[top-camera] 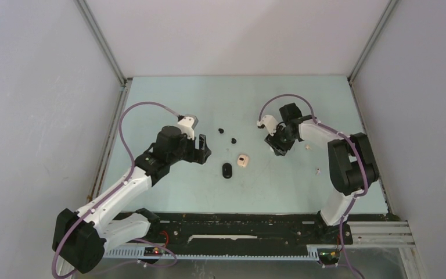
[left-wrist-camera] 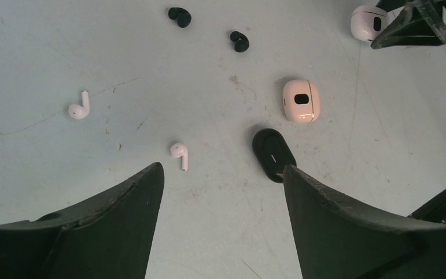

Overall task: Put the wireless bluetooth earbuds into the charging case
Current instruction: Pick up the charging case at the center of the board, then open the charging case.

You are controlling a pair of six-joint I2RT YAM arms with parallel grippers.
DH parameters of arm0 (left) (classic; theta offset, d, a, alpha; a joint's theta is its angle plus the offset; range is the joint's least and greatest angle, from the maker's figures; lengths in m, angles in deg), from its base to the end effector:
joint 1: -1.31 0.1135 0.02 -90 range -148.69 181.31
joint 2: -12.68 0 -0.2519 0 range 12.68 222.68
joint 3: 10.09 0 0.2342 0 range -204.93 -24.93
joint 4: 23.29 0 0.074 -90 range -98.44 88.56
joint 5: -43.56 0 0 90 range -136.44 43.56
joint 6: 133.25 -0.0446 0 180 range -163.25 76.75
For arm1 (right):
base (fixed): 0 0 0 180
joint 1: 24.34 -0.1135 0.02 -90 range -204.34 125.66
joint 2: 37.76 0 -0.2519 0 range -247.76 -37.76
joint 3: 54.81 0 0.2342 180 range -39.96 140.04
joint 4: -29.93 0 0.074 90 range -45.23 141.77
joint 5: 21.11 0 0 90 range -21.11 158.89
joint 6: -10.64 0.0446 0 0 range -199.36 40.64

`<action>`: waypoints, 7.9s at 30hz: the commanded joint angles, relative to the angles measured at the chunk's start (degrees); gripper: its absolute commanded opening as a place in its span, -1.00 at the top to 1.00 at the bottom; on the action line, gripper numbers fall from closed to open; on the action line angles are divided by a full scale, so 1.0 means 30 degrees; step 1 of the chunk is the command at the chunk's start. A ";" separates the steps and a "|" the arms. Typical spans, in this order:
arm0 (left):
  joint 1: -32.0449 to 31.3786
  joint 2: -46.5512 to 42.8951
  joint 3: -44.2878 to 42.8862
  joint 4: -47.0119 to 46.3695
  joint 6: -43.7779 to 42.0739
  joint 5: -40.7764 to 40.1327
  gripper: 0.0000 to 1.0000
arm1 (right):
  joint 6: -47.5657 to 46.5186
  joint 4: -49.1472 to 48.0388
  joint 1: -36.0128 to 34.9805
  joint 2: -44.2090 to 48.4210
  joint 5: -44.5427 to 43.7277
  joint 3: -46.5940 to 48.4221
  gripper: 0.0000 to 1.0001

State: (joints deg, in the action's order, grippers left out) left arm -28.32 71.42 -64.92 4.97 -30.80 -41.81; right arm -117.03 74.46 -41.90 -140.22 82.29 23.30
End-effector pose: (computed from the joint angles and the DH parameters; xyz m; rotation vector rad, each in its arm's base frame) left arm 0.1922 -0.1135 0.2498 0.3727 2.1425 -0.5132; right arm 0.3115 0.1094 0.1534 -1.3186 2.3916 0.2269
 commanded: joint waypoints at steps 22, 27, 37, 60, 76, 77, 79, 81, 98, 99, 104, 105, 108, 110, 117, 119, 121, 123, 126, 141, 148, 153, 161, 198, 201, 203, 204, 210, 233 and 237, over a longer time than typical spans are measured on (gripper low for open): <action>-0.4632 0.4830 -0.5707 -0.4357 0.9972 0.7389 -0.52 | 0.0510 0.2768 -0.3198 1.2434 0.8153 -0.2254 0.30; -0.5063 0.6290 -0.6641 -0.3780 1.0018 0.6937 -0.45 | 0.0341 0.2739 -0.3316 1.2853 0.8685 -0.2502 0.30; -0.5294 0.7942 -0.7062 -0.4312 1.0734 0.8514 -0.23 | 0.0336 0.2662 -0.3345 1.2919 0.8724 -0.2572 0.29; -0.5498 0.9645 -0.6971 -0.6148 1.2106 1.0994 0.39 | 0.0574 0.1808 -0.3517 1.2875 0.7691 -0.3143 0.24; -0.5724 0.7034 0.1020 -1.5768 0.8082 0.8767 0.81 | 0.1876 0.2581 0.0781 1.4175 1.5445 -0.3331 -1.00; -0.5913 0.6781 0.1906 -1.7235 0.7722 0.8555 0.81 | 0.1591 0.3106 0.1162 1.4135 1.6044 -0.3140 -0.99; -0.6512 0.6149 0.3771 -2.0738 0.6444 0.8283 0.81 | 0.0750 0.4623 0.1300 1.3764 1.6229 -0.2624 -0.97; -0.7108 0.5720 0.5485 -2.4155 0.4879 0.7962 0.80 | -0.0211 0.5946 0.0823 1.3201 1.5567 -0.2335 -0.85; -0.8000 0.8134 0.9673 -3.4297 -0.0073 0.9355 0.83 | -0.1721 0.6699 -0.4387 0.9962 1.3326 -0.2338 -0.32; -0.7996 0.8131 0.9592 -3.4060 -0.0126 0.9357 0.83 | -0.1690 0.6712 -0.4479 0.9913 1.3363 -0.2338 -0.32; -0.8025 0.8564 0.9433 -3.4049 -0.0108 0.9277 0.83 | -0.1197 0.6352 -0.4987 1.0167 1.3178 -0.2287 -0.28; -0.8039 0.8642 0.9359 -3.3989 -0.0128 0.9271 0.83 | -0.1123 0.6350 -0.5088 1.0184 1.3168 -0.2218 -0.27; -0.8052 0.8954 0.9248 -3.3801 -0.0293 0.9084 0.83 | -0.1070 0.6803 -0.5176 1.0136 1.3421 -0.1785 -0.24; -0.8054 0.9136 0.9206 -3.3811 -0.0365 0.8946 0.83 | -0.0943 0.6917 -0.5180 1.0215 1.3535 -0.1627 -0.21; -0.8054 0.9525 0.9127 -3.4111 -0.0331 0.8727 0.83 | -0.0672 0.6765 -0.5334 1.0002 1.3239 -0.1606 -0.15; -0.8054 0.9595 0.9074 -3.4177 -0.0340 0.8726 0.82 | -0.0541 0.6505 -0.5442 0.9731 1.3093 -0.1606 -0.13; -0.8069 0.9736 0.8988 -3.4148 -0.0341 0.8671 0.82 | -0.0400 0.6308 -0.5567 0.9446 1.3049 -0.1569 -0.12; -0.8057 0.9942 0.8845 -3.4119 -0.0364 0.8595 0.82 | -0.0436 0.6445 -0.5733 0.9107 1.3077 -0.1311 -0.07; -0.8056 1.0248 0.8470 -3.4118 -0.0382 0.8400 0.82 | -0.0480 0.6700 -0.5806 0.8490 1.2981 -0.0691 0.14; -0.8029 1.1153 0.7891 -3.3358 0.0000 0.6775 -0.10 | -0.1213 0.6578 -0.6361 0.7988 1.0447 0.0796 0.74; -0.7968 1.1490 0.7792 -3.3775 0.0410 0.7298 -0.02 | -0.1200 0.7026 -0.6546 0.8719 0.9972 0.0750 0.74; -0.7802 1.1761 0.7731 -3.4390 0.0917 0.7892 0.20 | -0.1074 0.7146 -0.6557 0.8875 0.9967 0.0749 0.74; -0.7674 1.1779 0.7792 -3.4851 0.1296 0.8082 0.11 | -0.0898 0.7075 -0.6553 0.8491 1.0175 0.0746 0.73; -0.8083 1.1164 0.8193 -3.4851 -0.0483 0.9004 1.00 | 0.0970 0.6421 -0.5001 0.7524 1.2819 0.0899 0.01; -0.8113 1.1083 0.8211 -3.4851 -0.0545 0.8986 1.00 | 0.1143 0.6702 -0.4483 0.7200 1.3343 0.1292 0.00; -0.8141 1.1065 0.8204 -3.4851 -0.0574 0.8962 1.00 | 0.1346 0.6563 -0.4262 0.7101 1.3289 0.1380 0.00; -0.8142 1.1039 0.8250 -3.4851 -0.0597 0.8997 1.00 | 0.1491 0.6439 -0.4167 0.7109 1.3255 0.1397 0.00; -0.8171 1.1013 0.8235 -3.4852 -0.0553 0.8947 1.00 | 0.2130 0.5917 -0.3592 0.7159 1.3501 0.1396 -0.01; -0.8221 -0.1302 1.0717 -2.5127 0.3276 -0.0600 1.00 | 0.6102 0.1251 0.0344 0.7390 1.1178 0.1189 0.14; -0.8347 -0.9285 1.0646 -1.5247 0.2908 -0.5250 1.00 | 0.7374 -0.0435 -0.1492 0.5917 0.8553 0.1717 0.15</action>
State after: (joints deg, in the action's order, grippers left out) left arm -52.95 60.93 -32.79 -70.55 -22.69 -39.98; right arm -100.72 81.57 -41.73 -118.47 116.70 26.58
